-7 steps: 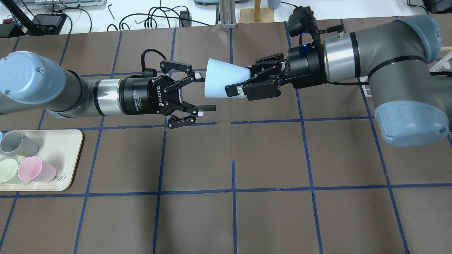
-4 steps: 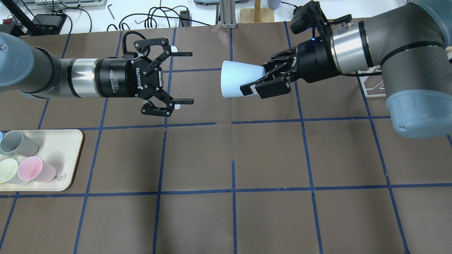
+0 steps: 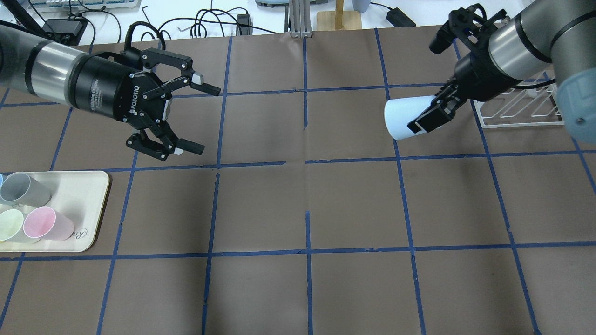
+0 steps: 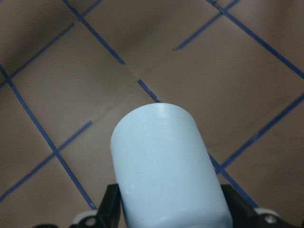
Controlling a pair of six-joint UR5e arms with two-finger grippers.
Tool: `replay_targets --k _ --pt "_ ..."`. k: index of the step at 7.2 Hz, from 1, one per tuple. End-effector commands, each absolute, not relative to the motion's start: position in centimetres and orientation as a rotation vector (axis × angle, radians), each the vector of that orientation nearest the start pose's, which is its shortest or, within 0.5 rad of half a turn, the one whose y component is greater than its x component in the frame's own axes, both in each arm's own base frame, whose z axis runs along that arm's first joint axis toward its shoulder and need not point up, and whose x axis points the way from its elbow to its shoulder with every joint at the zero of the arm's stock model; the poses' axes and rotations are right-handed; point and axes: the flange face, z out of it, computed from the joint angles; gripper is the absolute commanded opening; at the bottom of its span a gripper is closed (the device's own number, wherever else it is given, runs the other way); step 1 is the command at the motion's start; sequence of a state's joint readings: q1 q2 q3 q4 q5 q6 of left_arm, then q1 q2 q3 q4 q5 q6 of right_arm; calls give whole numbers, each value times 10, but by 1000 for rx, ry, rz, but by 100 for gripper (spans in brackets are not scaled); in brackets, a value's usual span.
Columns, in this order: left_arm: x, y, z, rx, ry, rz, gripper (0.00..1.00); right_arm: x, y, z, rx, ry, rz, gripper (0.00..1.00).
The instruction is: Transfer IKEA cup to right arm and place on rack
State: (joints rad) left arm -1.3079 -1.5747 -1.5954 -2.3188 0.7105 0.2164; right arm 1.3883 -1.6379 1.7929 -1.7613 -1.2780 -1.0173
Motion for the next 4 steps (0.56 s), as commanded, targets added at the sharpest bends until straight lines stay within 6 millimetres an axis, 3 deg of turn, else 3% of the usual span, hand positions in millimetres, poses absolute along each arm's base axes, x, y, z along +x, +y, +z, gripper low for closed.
replay_targets --k 1,2,3,4 --pt "-67 -459 465 379 -2572 -530 100 23 -506 412 -1345 2902 53 17" --pt "-80 -465 468 333 -2747 -448 100 -26 -531 403 -1367 2957 192 20" --pt "-98 -470 479 361 -2891 -352 100 -60 -555 391 -1359 2987 298 20" --pt "-114 -467 479 319 -2994 -324 100 -77 -571 379 -1365 3021 413 20"
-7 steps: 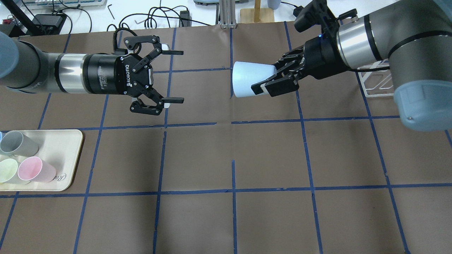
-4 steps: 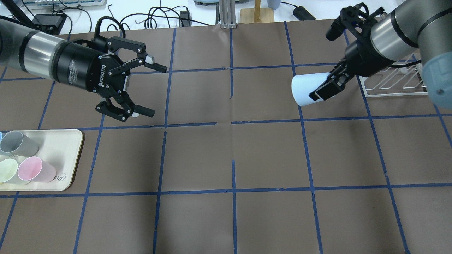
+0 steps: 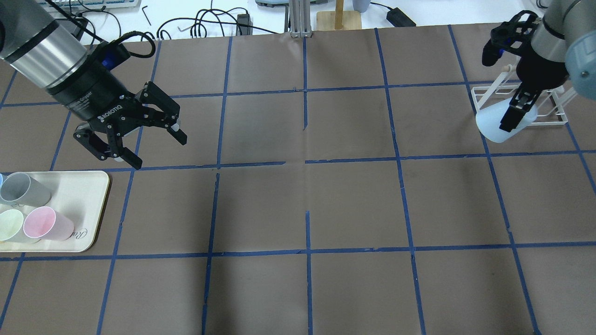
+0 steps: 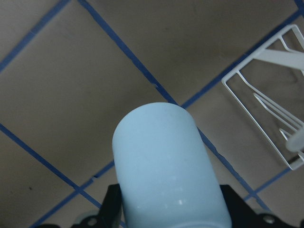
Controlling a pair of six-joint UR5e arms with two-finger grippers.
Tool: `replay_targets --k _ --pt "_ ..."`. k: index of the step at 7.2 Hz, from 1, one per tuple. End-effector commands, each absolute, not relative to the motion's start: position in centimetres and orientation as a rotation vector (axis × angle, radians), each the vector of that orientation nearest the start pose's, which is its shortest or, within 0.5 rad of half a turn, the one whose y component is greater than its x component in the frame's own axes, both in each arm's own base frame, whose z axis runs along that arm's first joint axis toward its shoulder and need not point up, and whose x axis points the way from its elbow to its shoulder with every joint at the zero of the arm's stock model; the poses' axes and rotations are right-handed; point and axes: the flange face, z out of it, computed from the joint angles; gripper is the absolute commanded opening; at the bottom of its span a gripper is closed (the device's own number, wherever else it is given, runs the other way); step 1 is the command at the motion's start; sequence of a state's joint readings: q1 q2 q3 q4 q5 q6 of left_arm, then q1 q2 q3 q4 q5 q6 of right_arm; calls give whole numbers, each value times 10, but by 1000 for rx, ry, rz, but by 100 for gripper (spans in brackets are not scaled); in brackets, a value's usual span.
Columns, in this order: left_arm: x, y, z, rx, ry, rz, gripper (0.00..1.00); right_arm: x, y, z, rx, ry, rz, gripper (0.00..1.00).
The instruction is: Transfer IKEA cup to right arm and place on rack
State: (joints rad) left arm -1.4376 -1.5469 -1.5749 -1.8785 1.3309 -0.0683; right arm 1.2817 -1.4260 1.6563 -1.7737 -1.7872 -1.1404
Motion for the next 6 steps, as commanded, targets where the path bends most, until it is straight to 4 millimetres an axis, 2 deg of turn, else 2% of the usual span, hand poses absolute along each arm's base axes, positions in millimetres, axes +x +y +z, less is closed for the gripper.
replay_targets --k 1,2,3,4,6 --pt "-128 -461 485 -293 3208 316 100 -83 -581 378 -1373 3035 436 20" --pt "-141 -453 484 -343 3198 282 100 -90 -590 372 -1374 3069 400 19" --pt "-147 -453 483 -308 3149 214 100 -97 -599 359 -1394 3068 431 19" --pt "-146 -454 482 -265 3093 138 100 -101 -601 364 -1396 3089 408 19" --pt "-147 -444 480 -255 3093 135 100 -103 -607 375 -1409 3103 385 19"
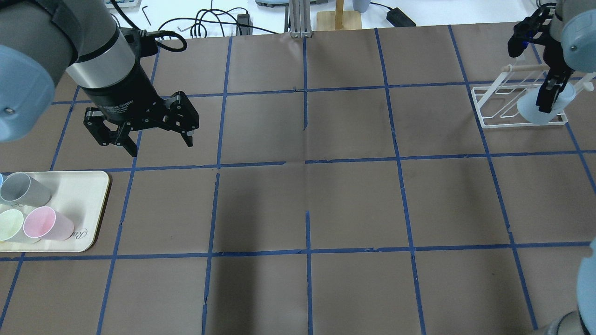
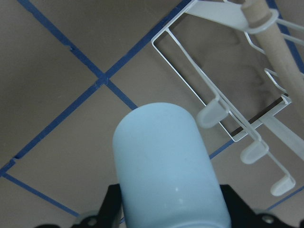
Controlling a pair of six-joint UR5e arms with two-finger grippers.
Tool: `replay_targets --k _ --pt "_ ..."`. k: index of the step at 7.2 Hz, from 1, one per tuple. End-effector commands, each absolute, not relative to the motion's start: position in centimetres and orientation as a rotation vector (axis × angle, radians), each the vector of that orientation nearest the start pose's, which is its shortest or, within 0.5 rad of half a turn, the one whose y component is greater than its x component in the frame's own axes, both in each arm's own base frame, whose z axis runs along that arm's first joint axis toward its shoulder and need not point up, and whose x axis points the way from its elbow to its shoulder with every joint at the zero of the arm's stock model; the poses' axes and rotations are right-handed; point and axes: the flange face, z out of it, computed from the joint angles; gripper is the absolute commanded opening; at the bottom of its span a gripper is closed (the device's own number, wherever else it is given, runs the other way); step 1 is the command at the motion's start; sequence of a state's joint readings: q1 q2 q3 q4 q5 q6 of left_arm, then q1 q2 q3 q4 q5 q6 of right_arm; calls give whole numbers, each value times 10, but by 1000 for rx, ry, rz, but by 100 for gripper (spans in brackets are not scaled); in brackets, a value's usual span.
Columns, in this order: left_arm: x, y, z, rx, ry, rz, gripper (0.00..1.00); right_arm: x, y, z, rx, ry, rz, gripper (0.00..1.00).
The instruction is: Transfer IKEA cup to right arm and place on rack
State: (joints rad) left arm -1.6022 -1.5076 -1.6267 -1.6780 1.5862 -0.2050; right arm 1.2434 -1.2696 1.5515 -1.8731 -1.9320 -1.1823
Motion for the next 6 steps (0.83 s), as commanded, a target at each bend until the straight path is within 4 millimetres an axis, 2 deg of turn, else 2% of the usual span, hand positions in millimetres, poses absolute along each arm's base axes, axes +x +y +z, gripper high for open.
replay_targets --k 1,2,3,5,6 --pt "-146 -447 471 -246 3097 112 100 -103 -610 384 -1416 3110 369 20" --pt "-140 -452 460 -125 3112 58 100 -105 -614 384 -1417 3113 368 19" --pt "-138 -455 458 6 3114 -19 100 -107 -620 375 -1412 3113 370 19" --pt "-135 -465 454 81 3125 -33 100 -109 -631 372 -1415 3130 343 19" --pt "-126 -467 456 159 3120 -41 100 -110 -633 365 -1415 3120 357 20"
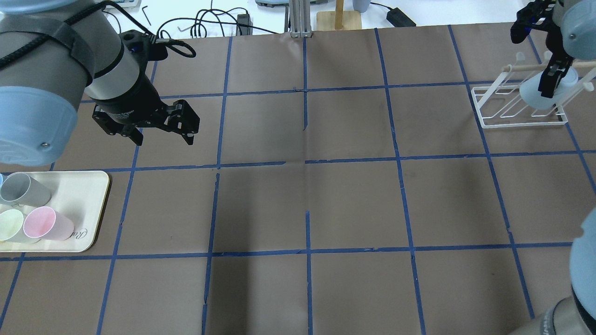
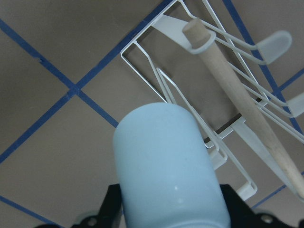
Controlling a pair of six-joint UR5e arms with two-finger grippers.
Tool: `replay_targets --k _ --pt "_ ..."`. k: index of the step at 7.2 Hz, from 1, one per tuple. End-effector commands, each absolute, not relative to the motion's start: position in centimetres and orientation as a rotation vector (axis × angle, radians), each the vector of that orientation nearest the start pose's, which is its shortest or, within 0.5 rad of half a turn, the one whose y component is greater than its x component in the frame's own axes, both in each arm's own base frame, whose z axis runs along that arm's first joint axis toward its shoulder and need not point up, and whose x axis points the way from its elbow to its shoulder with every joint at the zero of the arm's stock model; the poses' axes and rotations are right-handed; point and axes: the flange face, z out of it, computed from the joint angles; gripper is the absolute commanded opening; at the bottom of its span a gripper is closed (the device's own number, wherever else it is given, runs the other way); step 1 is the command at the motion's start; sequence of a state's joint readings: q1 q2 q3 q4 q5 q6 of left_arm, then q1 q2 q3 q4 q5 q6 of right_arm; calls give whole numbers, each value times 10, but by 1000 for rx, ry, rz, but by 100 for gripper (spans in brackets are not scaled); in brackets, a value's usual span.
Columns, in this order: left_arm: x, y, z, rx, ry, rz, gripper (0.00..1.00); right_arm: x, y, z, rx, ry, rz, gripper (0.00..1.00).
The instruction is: Transfer IKEA cup to right arm and place on rack
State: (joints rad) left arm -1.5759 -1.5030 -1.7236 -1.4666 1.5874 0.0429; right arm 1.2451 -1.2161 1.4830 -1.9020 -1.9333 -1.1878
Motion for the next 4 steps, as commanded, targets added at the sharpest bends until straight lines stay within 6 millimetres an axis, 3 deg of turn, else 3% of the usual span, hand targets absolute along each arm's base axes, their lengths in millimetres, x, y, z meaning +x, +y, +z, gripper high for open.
replay_targets --k 1,4 --pt "-124 -466 453 158 3122 -32 100 -110 -635 360 -1407 3115 361 20" --pt "-123 -465 453 153 3125 -18 100 -109 -642 348 -1411 3113 358 21"
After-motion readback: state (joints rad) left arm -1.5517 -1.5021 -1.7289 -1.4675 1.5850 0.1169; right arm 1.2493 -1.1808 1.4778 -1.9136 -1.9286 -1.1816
